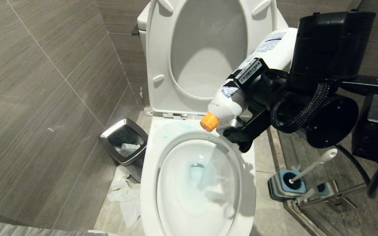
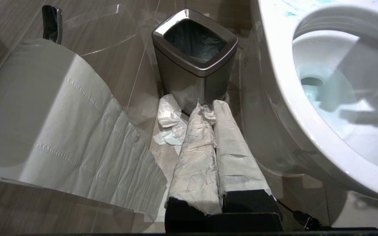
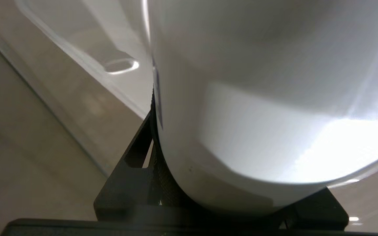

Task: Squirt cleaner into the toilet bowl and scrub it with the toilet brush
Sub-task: Pour in the cleaning agent

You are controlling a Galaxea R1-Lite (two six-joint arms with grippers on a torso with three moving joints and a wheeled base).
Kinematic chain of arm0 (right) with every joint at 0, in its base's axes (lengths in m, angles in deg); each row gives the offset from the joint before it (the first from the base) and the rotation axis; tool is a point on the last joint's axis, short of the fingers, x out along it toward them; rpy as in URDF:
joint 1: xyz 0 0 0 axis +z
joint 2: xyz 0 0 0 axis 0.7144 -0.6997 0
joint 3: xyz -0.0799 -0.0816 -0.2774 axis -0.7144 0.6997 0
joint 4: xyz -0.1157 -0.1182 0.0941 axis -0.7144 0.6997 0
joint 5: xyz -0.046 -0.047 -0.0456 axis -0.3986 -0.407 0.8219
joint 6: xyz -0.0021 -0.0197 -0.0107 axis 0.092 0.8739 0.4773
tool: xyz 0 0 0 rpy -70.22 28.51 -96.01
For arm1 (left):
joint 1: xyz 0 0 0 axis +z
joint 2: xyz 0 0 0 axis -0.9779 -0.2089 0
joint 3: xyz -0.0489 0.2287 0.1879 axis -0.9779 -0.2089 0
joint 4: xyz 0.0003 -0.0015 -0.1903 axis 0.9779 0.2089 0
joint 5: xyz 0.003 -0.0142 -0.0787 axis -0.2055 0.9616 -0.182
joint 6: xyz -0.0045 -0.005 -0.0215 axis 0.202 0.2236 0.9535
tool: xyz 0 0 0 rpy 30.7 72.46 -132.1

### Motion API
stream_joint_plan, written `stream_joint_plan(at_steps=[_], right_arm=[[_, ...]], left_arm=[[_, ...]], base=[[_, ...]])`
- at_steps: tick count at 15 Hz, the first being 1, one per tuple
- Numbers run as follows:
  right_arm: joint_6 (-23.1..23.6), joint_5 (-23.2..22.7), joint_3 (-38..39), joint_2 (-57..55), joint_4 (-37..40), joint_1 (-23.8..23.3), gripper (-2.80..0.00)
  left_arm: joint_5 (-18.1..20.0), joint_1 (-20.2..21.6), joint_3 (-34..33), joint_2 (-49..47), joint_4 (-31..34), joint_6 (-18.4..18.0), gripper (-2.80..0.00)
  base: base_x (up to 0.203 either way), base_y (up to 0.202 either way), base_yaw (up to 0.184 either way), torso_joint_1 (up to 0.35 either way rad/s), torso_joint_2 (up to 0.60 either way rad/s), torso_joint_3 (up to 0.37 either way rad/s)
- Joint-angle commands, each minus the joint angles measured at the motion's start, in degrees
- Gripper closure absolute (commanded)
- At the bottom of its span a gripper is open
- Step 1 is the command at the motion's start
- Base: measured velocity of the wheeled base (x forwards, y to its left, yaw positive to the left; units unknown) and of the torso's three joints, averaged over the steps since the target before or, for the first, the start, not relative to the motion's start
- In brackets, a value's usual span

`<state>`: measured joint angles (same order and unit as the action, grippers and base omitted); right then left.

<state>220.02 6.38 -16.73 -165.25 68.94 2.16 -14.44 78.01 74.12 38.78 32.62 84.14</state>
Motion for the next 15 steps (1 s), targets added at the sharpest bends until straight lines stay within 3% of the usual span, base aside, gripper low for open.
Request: stream_joint_plan(at_steps=[1,6,15], right_arm=[[2.14,0.55,-0.11,0.13,-0.18,1.08,0.00],[5.56,1.06,-0.02,0.26,-0.19,1.90,0.00],[5.63,2.36,-0.71,0.25,-0.36,1.90,0.00]], left_arm=[[-0.05,0.01,-0.44,0.00,-0.02,0.03,0.00],[-0.05,0.01,-0.44,0.00,-0.02,0.03,0.00],[-0.05,0.01,-0.44,0.00,-0.02,0.03,0.00]], base=[[0.000,0.000,0.000,0.000,0.00,0.000],[0.000,0.000,0.000,0.000,0.00,0.000],[0.000,0.000,0.000,0.000,0.00,0.000]])
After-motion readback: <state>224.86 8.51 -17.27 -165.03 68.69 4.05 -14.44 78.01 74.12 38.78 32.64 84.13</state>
